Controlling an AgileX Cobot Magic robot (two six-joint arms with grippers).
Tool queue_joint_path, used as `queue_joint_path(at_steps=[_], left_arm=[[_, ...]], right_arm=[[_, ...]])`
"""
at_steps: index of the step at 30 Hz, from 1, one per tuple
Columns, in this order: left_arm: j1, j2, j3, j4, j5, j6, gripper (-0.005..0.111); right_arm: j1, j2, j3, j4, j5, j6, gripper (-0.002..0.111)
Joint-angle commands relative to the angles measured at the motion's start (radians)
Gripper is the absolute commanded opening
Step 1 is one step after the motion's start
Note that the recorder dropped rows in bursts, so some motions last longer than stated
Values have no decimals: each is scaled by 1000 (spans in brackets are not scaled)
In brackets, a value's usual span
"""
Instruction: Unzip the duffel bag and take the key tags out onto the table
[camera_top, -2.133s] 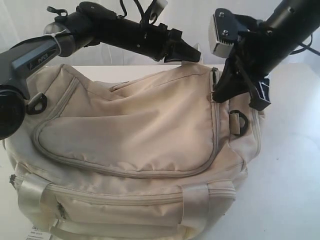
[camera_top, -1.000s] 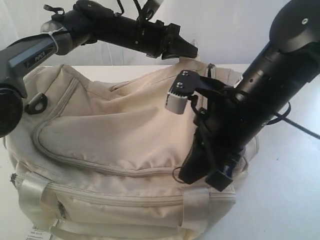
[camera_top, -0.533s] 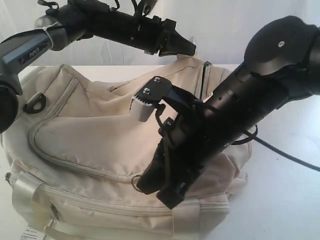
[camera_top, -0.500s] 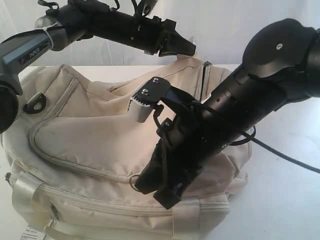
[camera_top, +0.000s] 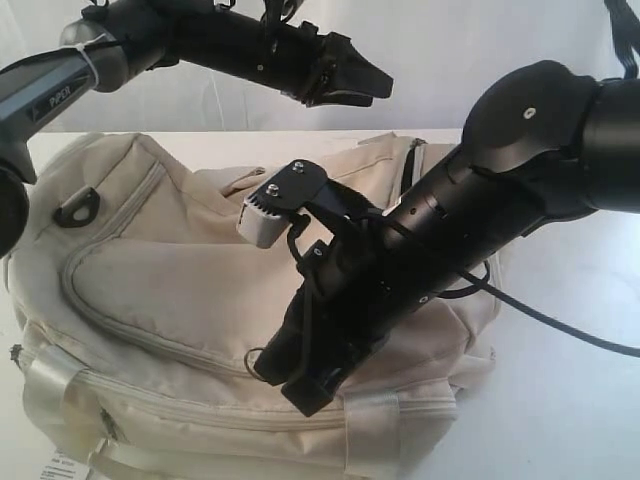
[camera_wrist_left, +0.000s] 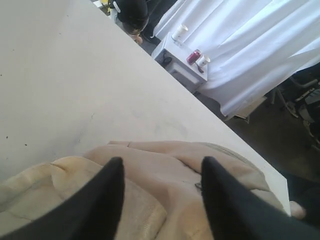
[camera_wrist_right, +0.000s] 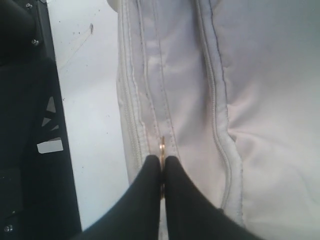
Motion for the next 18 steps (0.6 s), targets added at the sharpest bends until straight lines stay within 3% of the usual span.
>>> queue_joint_path(at_steps=[1, 9, 15, 18], left_arm=[[11, -30, -8, 37, 22, -10, 69], [126, -93, -8, 90, 257, -88, 64], [195, -202, 53, 103, 261, -149, 60], [195, -269, 101, 210, 261, -158, 60]], right_arm=[[8, 0, 9, 31, 16, 1, 0], [8, 0, 9, 31, 17, 1, 0], [8, 0, 9, 31, 15, 1, 0], [8, 0, 9, 31, 15, 14, 0]])
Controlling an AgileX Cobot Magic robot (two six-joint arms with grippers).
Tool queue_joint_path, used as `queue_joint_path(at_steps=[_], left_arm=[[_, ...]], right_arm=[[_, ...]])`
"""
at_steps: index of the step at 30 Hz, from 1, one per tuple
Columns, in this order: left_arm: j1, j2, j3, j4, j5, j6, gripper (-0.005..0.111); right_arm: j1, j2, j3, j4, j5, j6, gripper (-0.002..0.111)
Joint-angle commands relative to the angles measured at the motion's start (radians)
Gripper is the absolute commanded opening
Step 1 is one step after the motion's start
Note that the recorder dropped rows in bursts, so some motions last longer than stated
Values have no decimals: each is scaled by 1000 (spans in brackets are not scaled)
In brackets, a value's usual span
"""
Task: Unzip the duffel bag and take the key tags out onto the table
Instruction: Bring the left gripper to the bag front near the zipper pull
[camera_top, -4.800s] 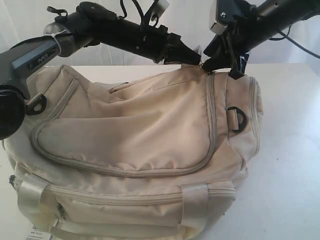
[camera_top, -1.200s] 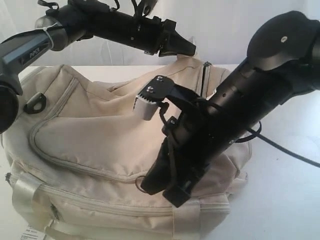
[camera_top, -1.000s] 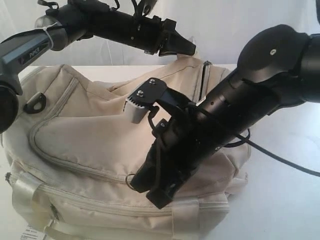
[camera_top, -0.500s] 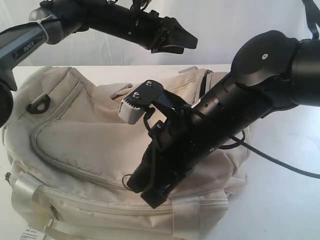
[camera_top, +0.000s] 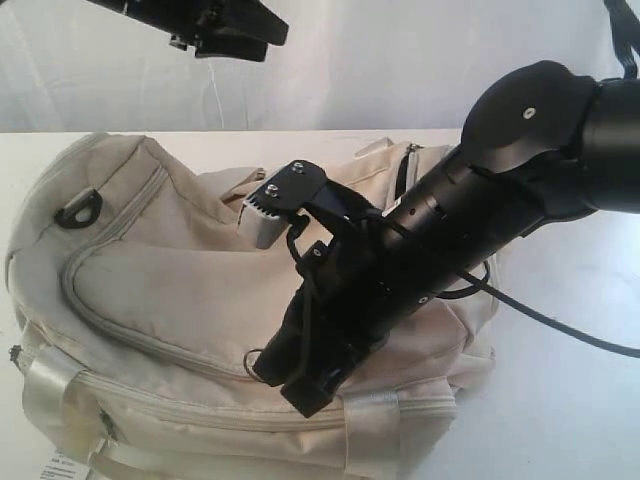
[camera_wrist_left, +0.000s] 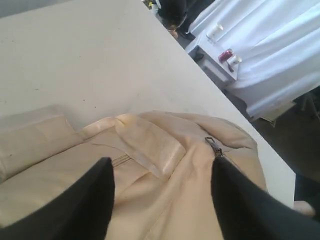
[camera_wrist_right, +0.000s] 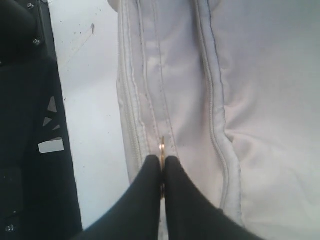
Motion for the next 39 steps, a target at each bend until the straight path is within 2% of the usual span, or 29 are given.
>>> queue_joint_path(at_steps=[1, 5, 6, 10, 15, 19, 23, 25, 27, 28, 30, 31, 34, 36, 37, 38, 39], left_arm=[[-1, -147, 106, 182, 91, -70, 60], [-1, -284, 296, 232, 91, -29, 60], [-1, -377, 431, 234, 91, 16, 59], [-1, -571, 740, 234, 91, 140, 56], [-1, -811, 1183, 192, 91, 391, 55], [-1, -931, 1419, 89, 40, 586, 53], [-1, -959, 1535, -32, -19, 920, 52], [-1, -959, 1591, -110, -42, 1050, 52], [-1, -959, 1652, -218, -75, 1148, 52], [-1, -959, 1677, -264, -92, 1209, 52], [-1, -959, 1696, -317, -92, 1312, 52], [-1, -959, 1703, -334, -92, 1341, 52], [-10, -959, 1734, -432, -152, 1419, 52], [-74, -959, 1732, -436, -245, 1419, 52], [-148, -959, 1732, -429, -344, 1466, 52], [-187, -959, 1732, -422, -412, 1510, 52], [-256, -959, 1732, -422, -539, 1552, 52]], right_arm=[[8, 0, 9, 30, 13, 35, 0], [8, -2, 9, 30, 15, 77, 0], [8, -2, 9, 30, 15, 80, 0], [8, -2, 9, 30, 15, 80, 0], [8, -2, 8, 28, 13, 80, 0], [8, -2, 8, 28, 14, 109, 0], [8, -2, 8, 28, 13, 137, 2], [8, -2, 8, 28, 26, 139, 8], [8, -2, 8, 28, 40, 146, 27], [8, -4, 3, 25, 40, 158, 43], [8, -17, -34, -24, 40, 184, 56], [8, -26, -53, -47, 40, 200, 56], [8, -112, -169, -288, 38, 362, 56], [8, -171, -220, -476, 24, 503, 56], [8, -202, -230, -561, 12, 601, 56], [8, -216, -232, -601, 10, 642, 56], [8, -228, -232, -652, 16, 712, 56]])
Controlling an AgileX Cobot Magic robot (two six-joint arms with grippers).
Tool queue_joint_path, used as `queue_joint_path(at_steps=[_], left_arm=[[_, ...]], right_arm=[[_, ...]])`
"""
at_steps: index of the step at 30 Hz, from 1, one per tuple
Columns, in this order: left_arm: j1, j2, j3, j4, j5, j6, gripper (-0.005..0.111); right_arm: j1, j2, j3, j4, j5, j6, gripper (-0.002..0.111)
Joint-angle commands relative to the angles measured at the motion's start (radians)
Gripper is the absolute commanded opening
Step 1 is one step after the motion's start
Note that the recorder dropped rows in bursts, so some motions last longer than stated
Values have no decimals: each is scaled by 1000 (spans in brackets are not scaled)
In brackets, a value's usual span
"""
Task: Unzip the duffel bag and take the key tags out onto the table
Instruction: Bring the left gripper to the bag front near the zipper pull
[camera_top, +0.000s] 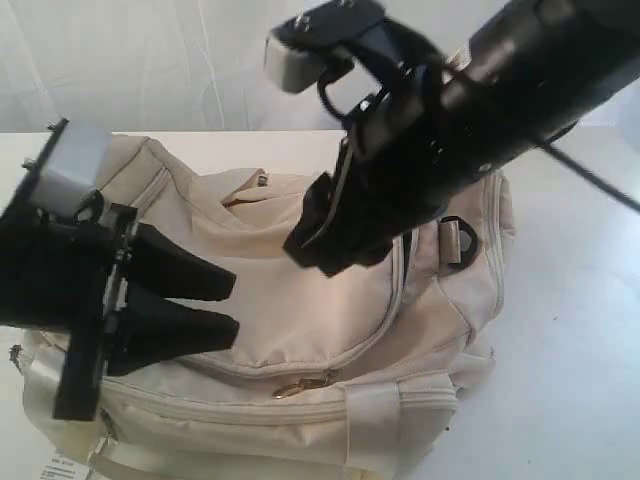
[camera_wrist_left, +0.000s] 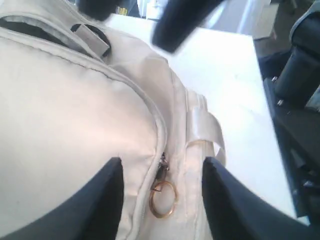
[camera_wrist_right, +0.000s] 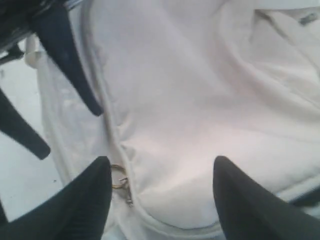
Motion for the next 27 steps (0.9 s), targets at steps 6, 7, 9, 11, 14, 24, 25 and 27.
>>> queue_joint_path(at_steps=[6, 7, 9, 11, 14, 24, 25, 27], left_arm=[[-308, -8, 6, 167, -400, 27, 52], [-317, -8, 6, 199, -426, -14, 52], [-319, -16, 6, 245, -449, -93, 52], [-319, -36, 6, 250, -452, -109, 52], [-319, -80, 6, 250, -452, -111, 52], [-319, -185, 6, 251, -460, -162, 52], [-319, -188, 6, 251, -460, -162, 52], [-319, -196, 6, 251, -460, -179, 52]], right_arm=[[0, -11, -12, -220, 69, 310, 57], [0, 2, -12, -220, 79, 320, 59], [0, 29, -12, -220, 86, 320, 62], [0, 56, -12, -230, 82, 324, 63], [0, 87, -12, -298, 60, 395, 63], [-42, 126, -14, -387, 86, 582, 63], [-44, 135, -14, -383, 91, 582, 63], [-51, 163, -14, -345, 96, 582, 63]])
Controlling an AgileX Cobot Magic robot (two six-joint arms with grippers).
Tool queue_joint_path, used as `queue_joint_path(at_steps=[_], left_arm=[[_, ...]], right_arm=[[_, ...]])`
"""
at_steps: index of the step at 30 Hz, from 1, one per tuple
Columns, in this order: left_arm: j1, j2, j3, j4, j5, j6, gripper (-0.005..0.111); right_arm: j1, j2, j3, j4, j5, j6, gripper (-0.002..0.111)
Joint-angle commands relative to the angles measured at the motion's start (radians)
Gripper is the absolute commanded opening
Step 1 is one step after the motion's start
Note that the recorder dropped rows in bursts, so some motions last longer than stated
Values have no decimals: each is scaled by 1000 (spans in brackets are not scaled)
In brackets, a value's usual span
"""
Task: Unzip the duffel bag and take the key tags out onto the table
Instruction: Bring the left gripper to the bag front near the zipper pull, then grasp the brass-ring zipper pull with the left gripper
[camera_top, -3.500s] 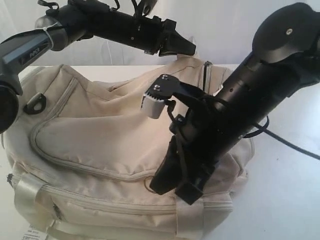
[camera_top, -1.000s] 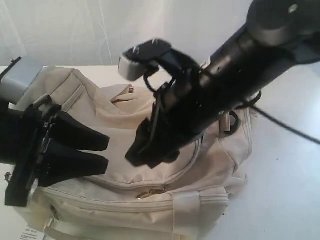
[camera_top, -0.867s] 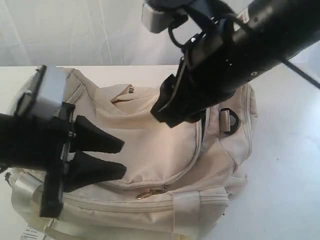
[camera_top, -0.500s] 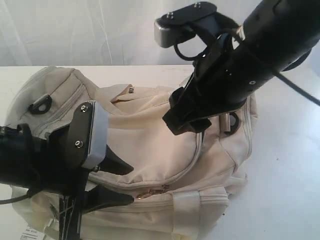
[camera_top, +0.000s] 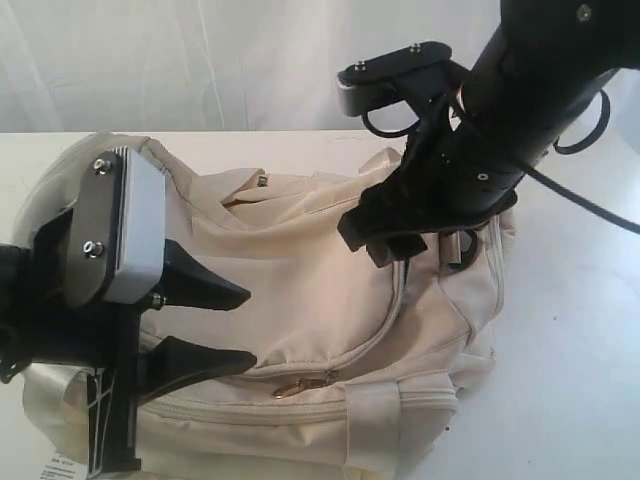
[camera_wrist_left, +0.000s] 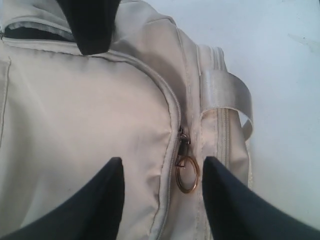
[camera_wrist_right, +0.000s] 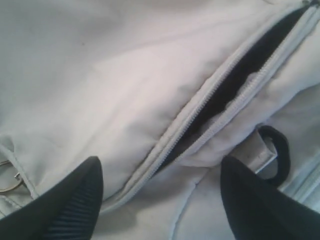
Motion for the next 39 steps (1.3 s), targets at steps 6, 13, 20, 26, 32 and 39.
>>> queue_joint_path(at_steps=[6, 13, 20, 26, 32, 39], left_arm=[[-7, -34, 6, -10, 12, -40, 52], [-7, -34, 6, -10, 12, -40, 52], [-7, -34, 6, -10, 34, -40, 52], [-7, -34, 6, 19, 54, -40, 52], [-7, -34, 6, 42, 58, -38, 52], [-7, 7, 6, 2, 115, 21, 52]], right_arm=[[-17, 116, -2, 181, -33, -26, 63], [-17, 167, -2, 181, -7, -23, 60], [-18, 165, -9, 166, -59, -20, 2], [-18, 109, -74, 168, -121, -18, 0], [-18, 70, -115, 164, -137, -18, 0], [-18, 64, -131, 164, -149, -18, 0]])
